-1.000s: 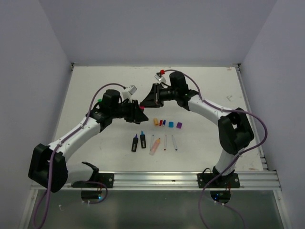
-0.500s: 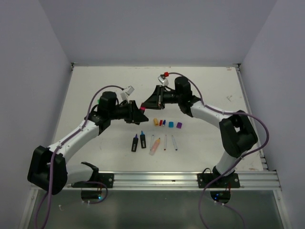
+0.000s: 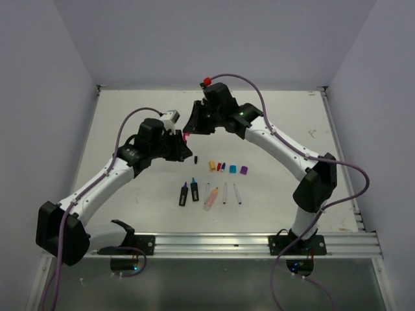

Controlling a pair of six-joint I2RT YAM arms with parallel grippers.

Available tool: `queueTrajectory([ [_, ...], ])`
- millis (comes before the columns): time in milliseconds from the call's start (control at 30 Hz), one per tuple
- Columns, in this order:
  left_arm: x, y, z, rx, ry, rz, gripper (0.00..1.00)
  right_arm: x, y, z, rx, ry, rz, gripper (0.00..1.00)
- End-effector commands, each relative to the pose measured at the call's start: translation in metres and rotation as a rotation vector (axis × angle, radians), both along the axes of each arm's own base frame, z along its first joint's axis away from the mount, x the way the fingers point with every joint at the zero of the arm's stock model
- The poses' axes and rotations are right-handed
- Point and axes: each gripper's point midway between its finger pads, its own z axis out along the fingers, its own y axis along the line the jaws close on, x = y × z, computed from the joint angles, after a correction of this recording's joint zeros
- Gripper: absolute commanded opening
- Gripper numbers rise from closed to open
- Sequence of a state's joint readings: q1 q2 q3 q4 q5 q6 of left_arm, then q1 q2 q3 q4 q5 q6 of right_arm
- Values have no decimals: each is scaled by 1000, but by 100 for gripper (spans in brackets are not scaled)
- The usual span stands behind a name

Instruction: Open the pen caps

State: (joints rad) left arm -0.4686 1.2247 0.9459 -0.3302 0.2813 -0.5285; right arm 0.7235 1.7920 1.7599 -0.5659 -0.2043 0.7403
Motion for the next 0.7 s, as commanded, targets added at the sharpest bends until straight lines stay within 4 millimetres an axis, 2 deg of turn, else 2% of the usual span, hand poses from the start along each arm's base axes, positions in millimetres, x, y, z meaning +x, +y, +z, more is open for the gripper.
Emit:
queueTrajectory([
  [0,13,52,-10,206,-31,207,0,-12,-52,-51,-351,85,-101,0],
  [33,15,58,-11,230,-42,239,0,-12,-52,-50,-348,87,-102,0],
  [133,13,62,-19,253,-28,243,0,-13,-55,-56,-359,107,-97,0],
  [233,6,72,-42,324,35,245,0,-6,-76,-70,-386,144,-128,0],
  [267,2,76,-51,353,59,248,0,0,-89,-74,-395,155,-151,0],
  [300,-2,79,-58,372,76,243,0,-5,-94,-85,-395,190,-123,0],
  [367,-13,83,-74,391,108,226,0,1,-106,-95,-378,217,-121,0],
  [400,-16,83,-78,387,112,222,0,-6,-100,-103,-344,250,-47,0],
  [467,-29,85,-97,386,153,211,0,-2,-94,-107,-323,240,3,0],
  [667,-34,75,-109,336,186,198,0,5,-73,-125,-306,266,59,0],
])
